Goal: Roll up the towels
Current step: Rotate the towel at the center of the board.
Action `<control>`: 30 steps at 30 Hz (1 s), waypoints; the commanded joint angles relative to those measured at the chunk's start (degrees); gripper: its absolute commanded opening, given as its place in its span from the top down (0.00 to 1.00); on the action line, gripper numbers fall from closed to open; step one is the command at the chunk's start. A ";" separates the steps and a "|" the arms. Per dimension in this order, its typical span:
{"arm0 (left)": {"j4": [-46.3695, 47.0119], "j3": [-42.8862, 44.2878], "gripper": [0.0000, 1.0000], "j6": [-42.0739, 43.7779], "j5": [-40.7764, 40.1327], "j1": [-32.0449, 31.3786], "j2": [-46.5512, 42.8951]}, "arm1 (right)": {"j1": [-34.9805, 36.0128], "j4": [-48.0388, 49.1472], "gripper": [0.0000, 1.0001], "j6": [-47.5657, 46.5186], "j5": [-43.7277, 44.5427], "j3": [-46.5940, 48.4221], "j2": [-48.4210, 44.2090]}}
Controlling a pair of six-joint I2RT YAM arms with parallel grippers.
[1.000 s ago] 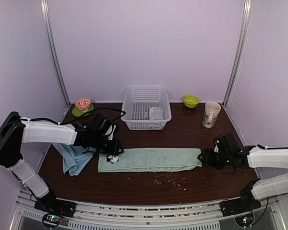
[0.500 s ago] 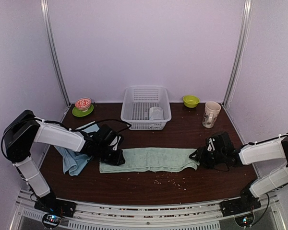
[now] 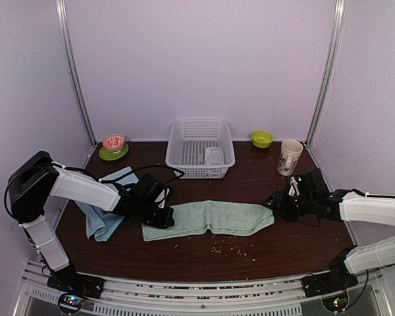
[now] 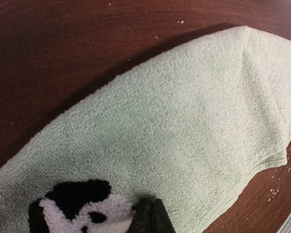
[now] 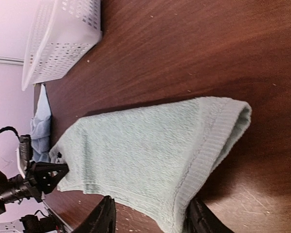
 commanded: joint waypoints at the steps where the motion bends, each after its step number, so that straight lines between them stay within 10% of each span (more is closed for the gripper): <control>1: -6.41 -2.33 0.99 0.31 -1.44 -0.72 -1.73 | -0.13 -10.80 0.50 -4.08 4.66 -4.63 -4.55; 10: -13.94 -5.01 0.96 0.21 -4.99 -0.74 -10.24 | -0.58 -14.81 0.38 -4.58 11.22 -7.65 -13.28; 15: -15.68 -4.32 0.73 0.22 -5.19 -0.72 -13.38 | -0.83 -8.21 0.39 -4.26 10.39 -5.21 -5.85; 20: -17.45 -3.63 0.51 -0.18 -5.72 -0.85 -16.75 | -0.83 -4.20 0.45 -6.73 8.30 -2.16 2.82; 30: -18.78 -4.99 0.51 -2.23 -12.04 -0.82 -15.48 | -0.72 -8.31 0.79 -12.83 14.02 0.86 11.40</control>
